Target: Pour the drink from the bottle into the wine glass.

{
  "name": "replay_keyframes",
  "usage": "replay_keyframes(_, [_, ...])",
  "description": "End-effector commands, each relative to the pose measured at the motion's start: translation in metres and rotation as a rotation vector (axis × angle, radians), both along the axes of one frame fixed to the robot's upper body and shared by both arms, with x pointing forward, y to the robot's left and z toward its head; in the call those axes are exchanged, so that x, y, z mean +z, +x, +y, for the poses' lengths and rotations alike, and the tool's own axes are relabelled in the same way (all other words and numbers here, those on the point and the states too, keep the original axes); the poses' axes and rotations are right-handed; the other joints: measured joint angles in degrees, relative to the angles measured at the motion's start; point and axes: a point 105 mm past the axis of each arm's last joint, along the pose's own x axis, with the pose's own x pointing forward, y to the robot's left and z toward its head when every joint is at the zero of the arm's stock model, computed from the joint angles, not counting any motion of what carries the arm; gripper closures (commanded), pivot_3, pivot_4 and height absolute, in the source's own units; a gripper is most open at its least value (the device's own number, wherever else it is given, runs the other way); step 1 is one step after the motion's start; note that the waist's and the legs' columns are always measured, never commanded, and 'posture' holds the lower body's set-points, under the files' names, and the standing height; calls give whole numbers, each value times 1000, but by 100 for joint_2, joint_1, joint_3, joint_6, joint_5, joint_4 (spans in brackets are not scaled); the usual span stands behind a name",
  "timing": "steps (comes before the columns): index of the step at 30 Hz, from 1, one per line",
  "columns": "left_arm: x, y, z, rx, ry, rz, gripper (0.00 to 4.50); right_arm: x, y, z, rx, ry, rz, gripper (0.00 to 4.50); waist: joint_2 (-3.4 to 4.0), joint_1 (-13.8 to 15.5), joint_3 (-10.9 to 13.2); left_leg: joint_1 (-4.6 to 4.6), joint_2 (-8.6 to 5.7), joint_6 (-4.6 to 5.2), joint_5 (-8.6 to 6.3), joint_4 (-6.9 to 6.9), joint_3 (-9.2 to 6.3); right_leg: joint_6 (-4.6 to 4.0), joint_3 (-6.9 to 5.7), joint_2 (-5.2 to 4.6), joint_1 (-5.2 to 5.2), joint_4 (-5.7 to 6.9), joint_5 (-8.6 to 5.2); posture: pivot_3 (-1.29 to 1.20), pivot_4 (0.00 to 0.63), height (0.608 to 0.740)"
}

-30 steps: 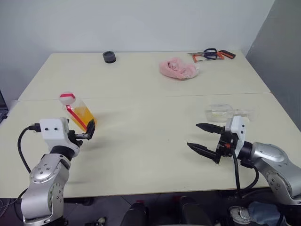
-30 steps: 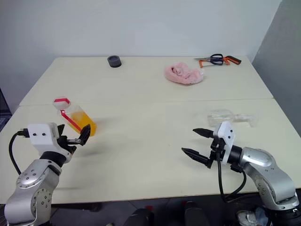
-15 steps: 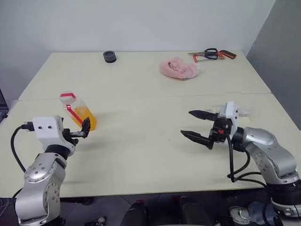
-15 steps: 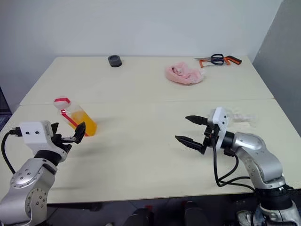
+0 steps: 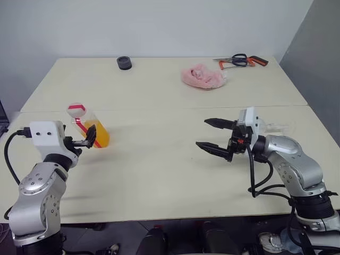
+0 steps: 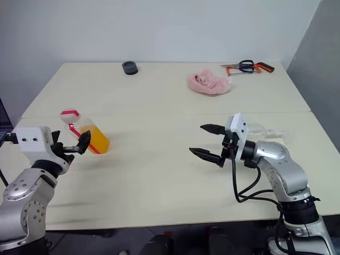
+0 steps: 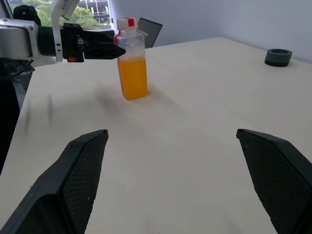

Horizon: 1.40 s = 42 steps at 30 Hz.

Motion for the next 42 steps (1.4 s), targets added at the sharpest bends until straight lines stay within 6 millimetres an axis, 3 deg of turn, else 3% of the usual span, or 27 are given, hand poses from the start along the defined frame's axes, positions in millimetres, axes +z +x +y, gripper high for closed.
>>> replay_keyframes(1, [16,5,4,-5,24,-52,16,11,-1,5,12,9,-47,0,0,1,0,0,0,0,0,0,-1,0,-1,-1,0,0,0,0,150,740])
replay_keyframes(11, [19,19,8,-21,22,-62,16,13,1,9,4,18,-64,0,0,-9,0,-1,-1,0,0,0,0,-1,-4,-3,-4,0,1,0,150,740])
replay_keyframes(23, [14,32,-5,-78,21,-55,16,15,3,10,-32,33,-78,0,0,-12,0,-3,-1,-1,0,0,-3,-3,-8,-5,-6,0,3,0,150,740])
replay_keyframes(26, [11,33,-8,-92,26,-48,555,14,3,10,-37,33,-79,0,0,-12,0,-3,-1,-1,0,0,-3,-3,-8,-5,-6,1,3,0,150,740])
replay_keyframes(33, [7,32,-12,-107,30,-46,2619,14,2,9,-50,39,-83,0,0,-12,0,-3,-1,-1,0,0,-2,-3,-8,-6,-6,1,3,0,150,740])
replay_keyframes(42, [10,31,-19,-124,72,-76,2735,18,3,6,-103,62,-115,0,0,-10,0,-3,-1,0,0,0,-3,-3,-8,-6,-6,1,3,0,150,740])
